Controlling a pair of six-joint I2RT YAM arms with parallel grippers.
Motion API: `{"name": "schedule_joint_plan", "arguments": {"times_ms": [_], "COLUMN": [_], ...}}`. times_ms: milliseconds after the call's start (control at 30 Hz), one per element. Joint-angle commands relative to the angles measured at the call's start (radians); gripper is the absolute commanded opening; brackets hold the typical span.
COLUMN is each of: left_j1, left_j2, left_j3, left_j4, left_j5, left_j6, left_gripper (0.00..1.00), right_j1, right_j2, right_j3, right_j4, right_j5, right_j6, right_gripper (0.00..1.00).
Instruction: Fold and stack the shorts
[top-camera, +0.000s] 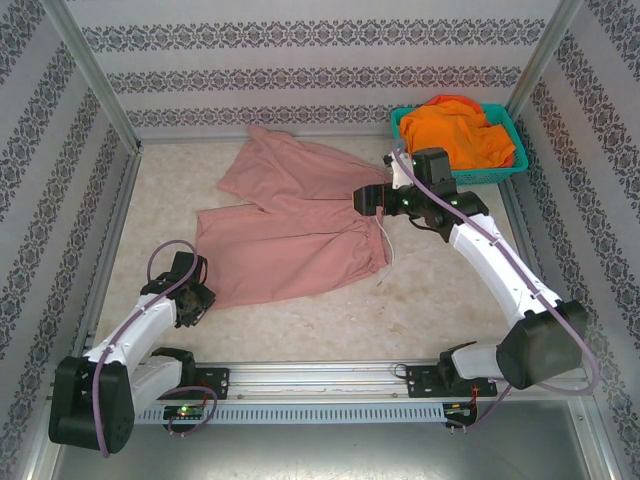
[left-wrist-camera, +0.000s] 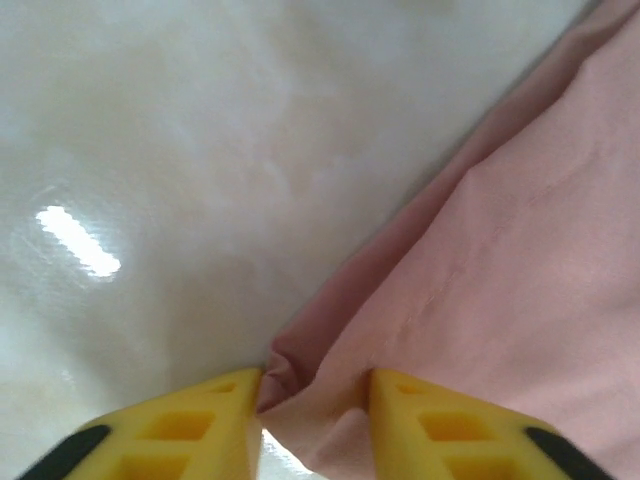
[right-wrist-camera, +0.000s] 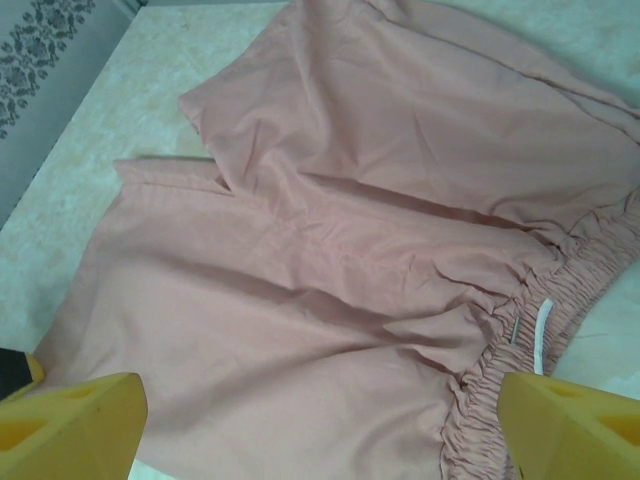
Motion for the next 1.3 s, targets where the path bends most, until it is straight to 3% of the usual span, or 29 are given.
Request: {"name": "schedule_joint_plan", "arguments": {"times_ms": [0, 200, 367, 533, 800, 1267], "left_j1": [0.002, 0.011, 0.011, 0.011, 0.011, 0.018], "left_j2": [0.008, -0.031, -0.094, -0.138, -0.113, -0.065], "left_j3": [0.007, 0.078, 0.136, 0.135, 0.142, 0.124], "left_j4": [0.066, 0.031, -0.026, -0.021, 0.011, 0.089], "left_j5": [-0.004, 0.003, 0.0, -0.002, 0.011, 0.026], "left_j6": [0.023, 0.087, 0.147, 0.166, 0.198, 0.211], "left_gripper": [0.23, 0.01, 0.0, 0.0, 0.0, 0.0], "right_j1": [0.004, 0.069, 0.13, 0.192, 0.224, 0.259], "right_j2": [-0.033, -0.096, -0.079, 0.011, 0.16, 0.226], "right_j3": [-0.065, -0.195, -0.267, -0.351, -0.398, -0.408], "right_j4": [-0.02, -0.076, -0.165, -0.098, 0.085, 0.214], "right_j5": [-0.042, 0.059, 0.283, 0.529, 0.626, 0.683], "right_j6": [-0.154, -0.539, -0.842, -1.042, -1.179, -1.22], "right_gripper": [0.9, 0.9, 0.9, 0.84, 0.82, 0.49]}}
